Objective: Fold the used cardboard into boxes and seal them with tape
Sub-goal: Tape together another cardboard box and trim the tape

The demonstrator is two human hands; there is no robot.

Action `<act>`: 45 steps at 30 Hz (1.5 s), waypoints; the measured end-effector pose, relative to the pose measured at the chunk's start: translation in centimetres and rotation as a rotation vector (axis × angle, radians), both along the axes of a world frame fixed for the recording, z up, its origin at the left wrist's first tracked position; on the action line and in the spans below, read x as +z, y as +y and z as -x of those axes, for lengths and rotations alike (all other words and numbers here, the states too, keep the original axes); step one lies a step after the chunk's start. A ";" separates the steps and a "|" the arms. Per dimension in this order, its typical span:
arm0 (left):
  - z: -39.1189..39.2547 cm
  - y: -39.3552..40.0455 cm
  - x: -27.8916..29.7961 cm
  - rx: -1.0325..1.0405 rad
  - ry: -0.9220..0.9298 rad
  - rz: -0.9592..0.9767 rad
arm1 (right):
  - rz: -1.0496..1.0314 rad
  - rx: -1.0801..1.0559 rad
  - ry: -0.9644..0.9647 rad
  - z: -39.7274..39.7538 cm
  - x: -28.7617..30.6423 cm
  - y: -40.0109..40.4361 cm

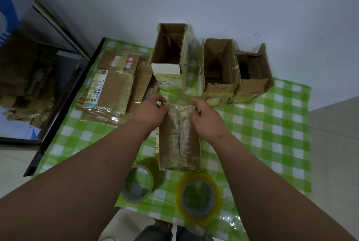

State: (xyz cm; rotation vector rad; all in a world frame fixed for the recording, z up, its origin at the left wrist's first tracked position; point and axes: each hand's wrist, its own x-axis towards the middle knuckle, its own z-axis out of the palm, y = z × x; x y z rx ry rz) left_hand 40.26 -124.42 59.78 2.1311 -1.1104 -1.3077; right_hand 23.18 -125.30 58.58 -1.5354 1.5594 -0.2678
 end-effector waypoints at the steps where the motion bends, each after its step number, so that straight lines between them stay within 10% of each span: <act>1: -0.1 -0.1 0.1 -0.002 0.007 0.001 | 0.005 0.017 0.002 0.0 -0.1 -0.1; 28: 2.0 6.7 7.4 0.015 -0.060 0.358 | 0.400 -0.197 -0.178 0.0 7.8 6.9; 33: 2.5 8.6 8.4 0.012 -0.107 0.512 | 0.200 -0.467 -0.333 0.7 10.3 9.3; 39: 3.6 10.9 8.5 -0.132 -0.043 0.657 | 0.000 -0.588 -0.537 1.2 10.6 11.8; 45: 3.8 11.0 8.9 0.126 0.455 0.277 | 0.086 -0.637 -0.666 2.5 9.9 13.7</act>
